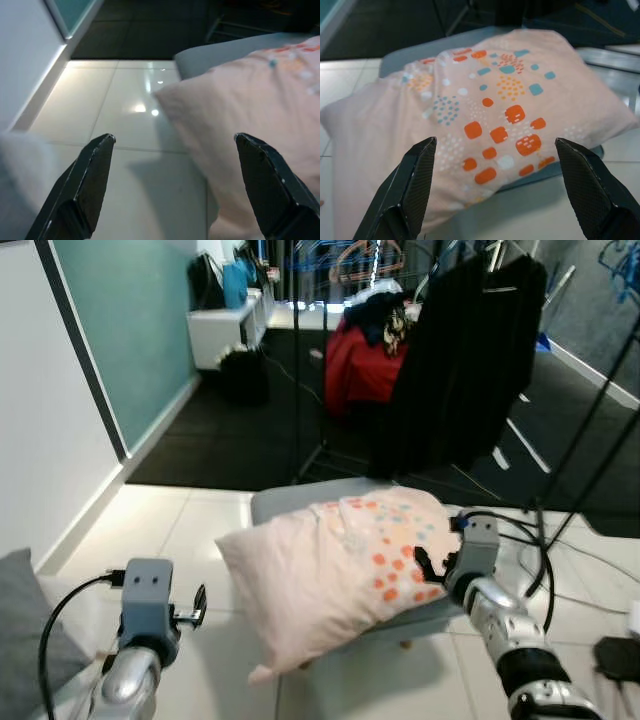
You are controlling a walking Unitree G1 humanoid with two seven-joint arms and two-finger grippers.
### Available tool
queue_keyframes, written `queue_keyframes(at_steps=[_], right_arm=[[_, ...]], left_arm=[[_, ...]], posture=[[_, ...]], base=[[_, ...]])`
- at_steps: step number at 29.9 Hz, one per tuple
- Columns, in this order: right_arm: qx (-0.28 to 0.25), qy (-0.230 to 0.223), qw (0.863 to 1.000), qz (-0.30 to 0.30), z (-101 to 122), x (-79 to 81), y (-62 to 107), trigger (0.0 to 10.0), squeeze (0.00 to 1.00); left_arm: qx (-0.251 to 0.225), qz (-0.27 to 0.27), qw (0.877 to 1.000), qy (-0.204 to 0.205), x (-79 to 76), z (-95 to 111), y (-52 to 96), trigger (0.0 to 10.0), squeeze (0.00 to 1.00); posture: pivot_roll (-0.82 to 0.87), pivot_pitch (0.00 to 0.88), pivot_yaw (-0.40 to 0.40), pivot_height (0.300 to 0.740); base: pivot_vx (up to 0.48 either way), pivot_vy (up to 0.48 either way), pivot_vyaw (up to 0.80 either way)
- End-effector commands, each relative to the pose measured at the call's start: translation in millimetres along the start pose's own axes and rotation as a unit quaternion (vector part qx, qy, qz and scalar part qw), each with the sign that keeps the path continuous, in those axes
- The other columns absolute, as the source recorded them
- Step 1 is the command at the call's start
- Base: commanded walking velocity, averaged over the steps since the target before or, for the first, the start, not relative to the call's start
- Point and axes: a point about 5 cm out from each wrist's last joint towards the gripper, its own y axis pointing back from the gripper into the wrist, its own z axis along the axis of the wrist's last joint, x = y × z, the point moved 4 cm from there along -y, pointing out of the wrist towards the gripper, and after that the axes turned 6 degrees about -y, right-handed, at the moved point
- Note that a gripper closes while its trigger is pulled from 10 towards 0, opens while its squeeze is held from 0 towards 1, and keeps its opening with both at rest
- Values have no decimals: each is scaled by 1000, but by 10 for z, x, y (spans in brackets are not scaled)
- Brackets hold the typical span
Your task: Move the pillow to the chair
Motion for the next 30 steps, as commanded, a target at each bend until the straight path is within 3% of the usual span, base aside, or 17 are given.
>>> queue_keyframes(at_steps=[1, 10, 21, 23, 28, 30], right_arm=[[19, -1, 1000, -17, -51, -45, -7, 10000, 0], [24, -11, 999, -44, -35, -155, -5, 10000, 0], [9, -4, 1000, -14, 30, -53, -24, 10000, 0], [9, -2, 1000, -14, 32, -54, -28, 10000, 0], [7, 14, 1000, -8, 40, -49, -27, 10000, 0], [3, 28, 1000, 2, 59, -19, -28, 10000, 0]], left_arm=[[0, -4, 1000, -2, -12, -3, 14, 10000, 0], [-8, -5, 1000, 9, -30, 32, 12, 10000, 0], [-30, -1, 1000, 0, -34, 157, 27, 10000, 0], [-37, -2, 999, 16, -24, 180, 28, 10000, 0], [-66, 19, 998, 6, 35, 335, 38, 10000, 0], [-106, 6, 994, -21, -23, 567, 54, 10000, 0]], posture=[[-162, 26, -16, 740], [-161, 31, -18, 715], [-155, 30, -23, 700], [-156, 30, -23, 700], [-156, 25, -24, 700], [-153, 15, -26, 700]], base=[[405, 0, 0], [146, 0, 0], [0, 0, 0], [0, 0, 0], [0, 0, 0], [0, 0, 0]])
